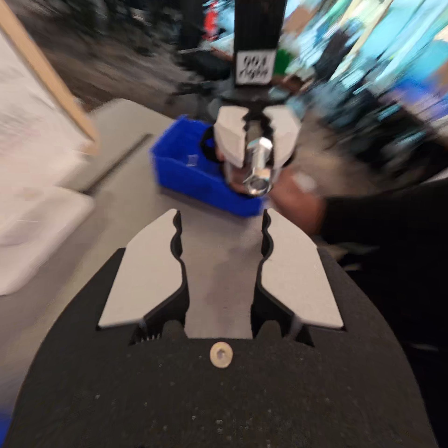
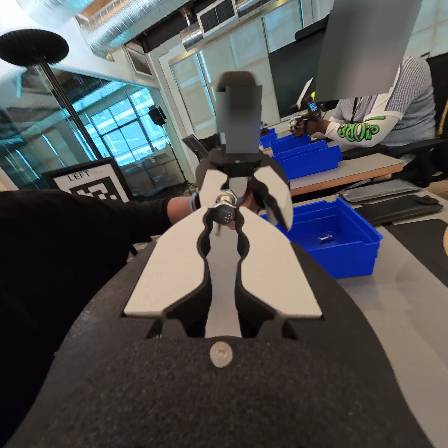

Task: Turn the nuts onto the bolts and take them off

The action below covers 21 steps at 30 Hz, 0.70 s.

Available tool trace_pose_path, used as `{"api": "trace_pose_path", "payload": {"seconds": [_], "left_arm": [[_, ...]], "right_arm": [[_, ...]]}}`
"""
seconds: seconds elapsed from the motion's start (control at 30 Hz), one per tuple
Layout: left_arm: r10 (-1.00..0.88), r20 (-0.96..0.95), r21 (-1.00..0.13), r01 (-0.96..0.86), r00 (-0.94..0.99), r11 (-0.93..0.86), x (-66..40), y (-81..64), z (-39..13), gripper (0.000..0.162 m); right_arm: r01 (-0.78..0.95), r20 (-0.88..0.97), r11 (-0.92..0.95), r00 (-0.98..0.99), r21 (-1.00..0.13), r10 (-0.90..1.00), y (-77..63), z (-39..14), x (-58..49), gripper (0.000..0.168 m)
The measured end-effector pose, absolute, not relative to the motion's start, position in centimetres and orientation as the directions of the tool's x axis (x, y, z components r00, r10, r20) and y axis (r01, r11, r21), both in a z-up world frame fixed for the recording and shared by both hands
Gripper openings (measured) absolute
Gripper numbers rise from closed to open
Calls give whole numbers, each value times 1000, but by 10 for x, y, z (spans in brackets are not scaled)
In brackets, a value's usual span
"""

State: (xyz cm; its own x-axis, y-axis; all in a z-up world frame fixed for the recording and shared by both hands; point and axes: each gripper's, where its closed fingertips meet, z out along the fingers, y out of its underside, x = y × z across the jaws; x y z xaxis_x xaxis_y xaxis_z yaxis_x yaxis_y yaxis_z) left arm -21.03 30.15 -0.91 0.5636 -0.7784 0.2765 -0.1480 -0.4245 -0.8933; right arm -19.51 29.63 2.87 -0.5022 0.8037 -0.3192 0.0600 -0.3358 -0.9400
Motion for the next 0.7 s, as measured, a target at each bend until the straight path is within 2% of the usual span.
{"api": "trace_pose_path", "payload": {"seconds": [0.03,0.1,0.17,0.23,0.3,0.4,0.5,0.63,0.7], "left_arm": [[-749,43,-913,-279,661,-298,-221,310,-13,60],[-607,-382,-841,-535,697,-86,-236,317,-8,56],[-470,-637,-705,-709,611,35,-238,314,2,53],[-389,-778,-567,-818,492,100,-231,308,7,47],[-365,-841,-477,-866,400,150,-222,300,8,33],[-377,-866,-408,-900,329,152,-219,298,4,31],[-401,-863,-396,-904,307,160,-217,296,0,31],[-368,-881,-390,-896,297,212,-211,291,7,19],[-373,-876,-402,-890,305,215,-210,290,8,19]], "right_arm": [[77,-350,-364,-514,-928,783,296,28,-195,18],[116,-408,-414,-539,-903,737,295,26,-194,18],[150,-462,-462,-550,-874,696,296,24,-196,18],[172,-484,-478,-563,-861,670,295,20,-198,18],[187,-494,-484,-575,-855,652,293,19,-198,18],[204,-500,-480,-585,-853,639,288,18,-199,18],[216,-497,-465,-570,-859,654,286,16,-200,17],[233,-502,-460,-580,-857,641,282,15,-199,18],[234,-503,-460,-582,-856,639,282,16,-198,18]]}}
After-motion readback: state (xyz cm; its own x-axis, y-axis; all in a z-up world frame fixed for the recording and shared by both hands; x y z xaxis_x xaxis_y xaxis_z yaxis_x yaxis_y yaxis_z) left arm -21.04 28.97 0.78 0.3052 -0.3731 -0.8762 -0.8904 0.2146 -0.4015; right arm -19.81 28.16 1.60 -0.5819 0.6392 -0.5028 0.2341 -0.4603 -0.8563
